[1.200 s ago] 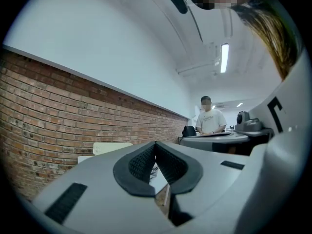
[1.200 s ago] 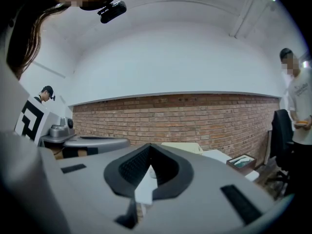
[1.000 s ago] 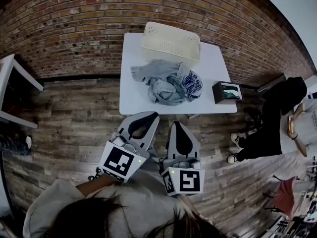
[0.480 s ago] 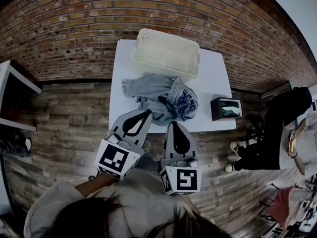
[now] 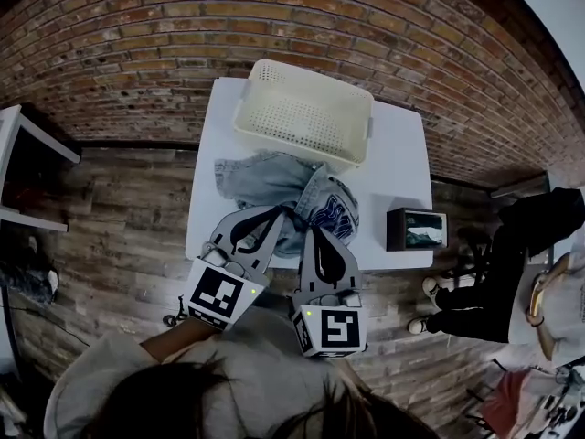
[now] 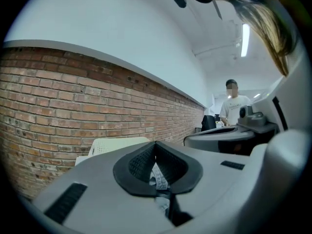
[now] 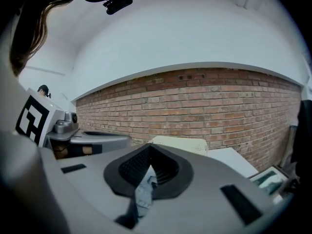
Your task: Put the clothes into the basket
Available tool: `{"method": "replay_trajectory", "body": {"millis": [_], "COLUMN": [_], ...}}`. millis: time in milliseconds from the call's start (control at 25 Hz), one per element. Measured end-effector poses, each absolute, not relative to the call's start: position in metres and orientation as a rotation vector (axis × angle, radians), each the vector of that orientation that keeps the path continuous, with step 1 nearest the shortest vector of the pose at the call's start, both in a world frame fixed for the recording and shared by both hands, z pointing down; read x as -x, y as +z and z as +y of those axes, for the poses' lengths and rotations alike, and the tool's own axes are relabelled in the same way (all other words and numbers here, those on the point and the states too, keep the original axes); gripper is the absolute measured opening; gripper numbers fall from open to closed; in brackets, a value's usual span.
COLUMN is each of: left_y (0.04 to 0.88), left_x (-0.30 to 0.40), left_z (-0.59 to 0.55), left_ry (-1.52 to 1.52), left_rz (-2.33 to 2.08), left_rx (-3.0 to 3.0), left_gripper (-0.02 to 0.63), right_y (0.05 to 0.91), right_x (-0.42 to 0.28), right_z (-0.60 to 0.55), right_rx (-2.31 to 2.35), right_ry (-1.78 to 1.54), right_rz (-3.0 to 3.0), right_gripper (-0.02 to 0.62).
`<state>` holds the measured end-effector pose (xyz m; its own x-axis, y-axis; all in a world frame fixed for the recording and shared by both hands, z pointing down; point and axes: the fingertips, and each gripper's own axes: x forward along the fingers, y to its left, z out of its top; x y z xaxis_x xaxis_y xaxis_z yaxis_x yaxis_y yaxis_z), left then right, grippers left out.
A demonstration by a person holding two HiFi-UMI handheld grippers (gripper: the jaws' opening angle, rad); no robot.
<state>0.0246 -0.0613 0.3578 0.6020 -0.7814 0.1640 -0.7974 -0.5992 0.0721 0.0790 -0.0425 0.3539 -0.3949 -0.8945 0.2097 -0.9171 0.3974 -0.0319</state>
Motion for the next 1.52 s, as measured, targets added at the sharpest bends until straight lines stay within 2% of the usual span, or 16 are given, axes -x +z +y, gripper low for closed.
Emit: {"method": "replay_trajectory", "body": {"millis": [600, 720, 920, 1240, 1320, 1520], "left_y": [0.398, 0.405, 0.418, 0.439, 0.445, 0.461], "left_x": [-0.026, -0.025, -0.025, -0.02, -0.017, -0.01], "left_z": [-0.09, -0.097, -0.102, -0.106, -0.107, -0.11], "left_ry": [0.304, 0.318, 0.376, 0.47, 0.486, 0.527], "left_rz": [-1.193, -1.147, -1.086, -1.037, -1.032, -1.028], "left_rx": [-2.593, -2.576, -2.56, -2.543, -2.528, -2.491], "left_gripper": [0.009, 0.015, 0.16, 0.305, 0.336, 0.38], "right_y": [0.39, 0.395, 0.406, 0.429, 0.433, 0.449], "right_x": [-0.085, -0.089, -0.1, -0.109, -0.112, -0.122], "right_z": [-0.068, -0.074, -0.081, -0.082, -0.082, -0.084], "right_rx": [-1.555, -1.57, -1.614, -1.6, -1.597, -1.555], "right_ry": [0.383, 0.415, 0.459, 0.535, 0.542, 0.58], "right_rz": [-2.432, -2.403, -2.34, -2.299, -2.284, -2.24], "right_gripper": [0.012, 0.076, 0.138, 0.33, 0.357, 0.467]}}
